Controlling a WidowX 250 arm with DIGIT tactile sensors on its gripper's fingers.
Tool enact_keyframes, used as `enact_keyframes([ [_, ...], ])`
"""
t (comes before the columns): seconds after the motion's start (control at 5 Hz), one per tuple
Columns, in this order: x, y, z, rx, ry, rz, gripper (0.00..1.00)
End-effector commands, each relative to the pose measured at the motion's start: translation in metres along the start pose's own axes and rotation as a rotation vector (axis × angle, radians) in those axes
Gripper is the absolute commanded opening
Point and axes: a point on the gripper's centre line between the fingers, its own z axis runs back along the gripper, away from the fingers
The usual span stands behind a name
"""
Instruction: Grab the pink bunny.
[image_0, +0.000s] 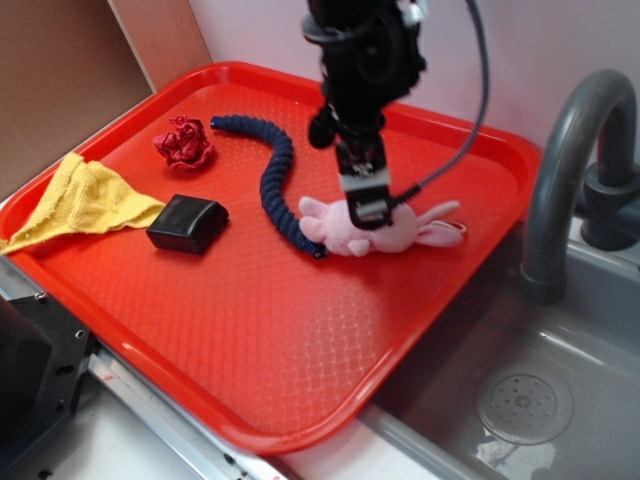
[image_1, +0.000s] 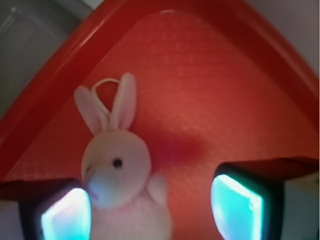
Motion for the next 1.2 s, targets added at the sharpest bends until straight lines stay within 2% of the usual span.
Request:
enact_keyframes([
  [0.0, 0.015, -0.033, -0.008, -0.014, -0.016, -0.126, 1.0],
  [0.2, 0.014, -0.029, -0.022, -0.011, 0.03, -0.12, 1.0],
  [0.4, 0.012, -0.027, -0.031, 0.0, 0.073, -0.095, 0.36],
  [0.6, 0.011, -0.027, -0.029, 0.023, 0.076, -0.08, 0.0],
  [0.8, -0.001, -0.014, 0.007, 0.048, 0.042, 0.005, 0.0],
  [1.0, -0.03, 0.025, 0.058, 0.026, 0.037, 0.256, 0.0],
])
